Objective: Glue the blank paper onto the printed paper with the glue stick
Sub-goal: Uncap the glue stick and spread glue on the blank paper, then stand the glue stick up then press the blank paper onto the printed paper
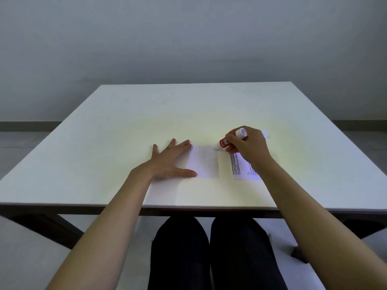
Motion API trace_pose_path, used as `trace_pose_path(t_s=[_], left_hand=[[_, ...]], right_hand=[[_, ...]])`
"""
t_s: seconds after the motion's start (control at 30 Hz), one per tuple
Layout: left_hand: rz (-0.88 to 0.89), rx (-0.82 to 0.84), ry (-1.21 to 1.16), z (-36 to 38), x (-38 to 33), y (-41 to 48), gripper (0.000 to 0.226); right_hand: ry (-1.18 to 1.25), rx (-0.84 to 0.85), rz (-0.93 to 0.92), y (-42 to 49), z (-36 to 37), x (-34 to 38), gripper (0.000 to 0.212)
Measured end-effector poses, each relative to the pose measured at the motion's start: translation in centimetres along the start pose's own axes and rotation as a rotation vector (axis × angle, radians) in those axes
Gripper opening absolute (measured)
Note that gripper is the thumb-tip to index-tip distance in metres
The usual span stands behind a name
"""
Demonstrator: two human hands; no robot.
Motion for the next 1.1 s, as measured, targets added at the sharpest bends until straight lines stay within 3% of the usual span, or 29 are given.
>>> trace_pose_path(t_s=[0.1, 0.23, 0.37, 0.5, 0.57, 0.63, 0.73, 0.87, 0.97, 1.1], left_hand=[[0.008, 0.007, -0.036, 0.1, 0.1, -0.1, 0.094], [0.009, -0.023, -0.191, -0.8, 0.3, -0.2, 0.082], [0.101, -0.338, -0.675, -4.7, -1.3, -1.9, 0.051], [0.165, -0.462, -1.048, -5.7, -4.2, -3.5, 0.018], [0.135, -0.546, -1.077, -6.4, -4.2, -3.9, 0.009], [0.108, -0.591, -1.049, -7.7, -3.7, -4.0, 0.004], [0.012, -0.713, -0.854, -11.3, -2.0, -3.7, 0.007], [-0.107, -0.768, -0.625, -14.5, -0.1, -1.7, 0.016], [-0.178, -0.699, -0.512, -13.7, 0.6, 0.1, 0.024], [-0.210, -0.661, -0.483, -11.8, 1.3, 1.5, 0.028]], right_hand=[[0.152, -0.048, 0.012, -0.6, -1.1, 0.1, 0.005], [0.728, -0.099, 0.210, -2.3, -0.2, 0.0, 0.010], [1.135, -0.146, 0.489, -4.7, 4.1, 0.2, 0.015], [1.190, -0.061, 0.595, -6.2, 7.6, 1.4, 0.010], [1.036, 0.011, 0.545, -6.3, 8.1, 1.6, 0.016], [0.672, 0.050, 0.428, -6.1, 7.2, 1.3, 0.030], [-0.048, 0.061, 0.053, -5.6, 5.2, 2.3, 0.047], [-0.716, 0.314, -0.323, -7.1, 8.1, 3.6, 0.046], [-0.993, 0.386, -0.431, -8.0, 9.7, 3.7, 0.038], [-1.163, 0.254, -0.614, -8.6, 9.8, 6.0, 0.023]])
Point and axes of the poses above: each hand's wrist, its own y-axis towards the middle knuckle, its own z-axis out of the palm, x = y × z, the point moved 10 cm from there along y, towards the middle knuckle, and after that the axes turned 11 degrees about -z, right-handed, at the moved point
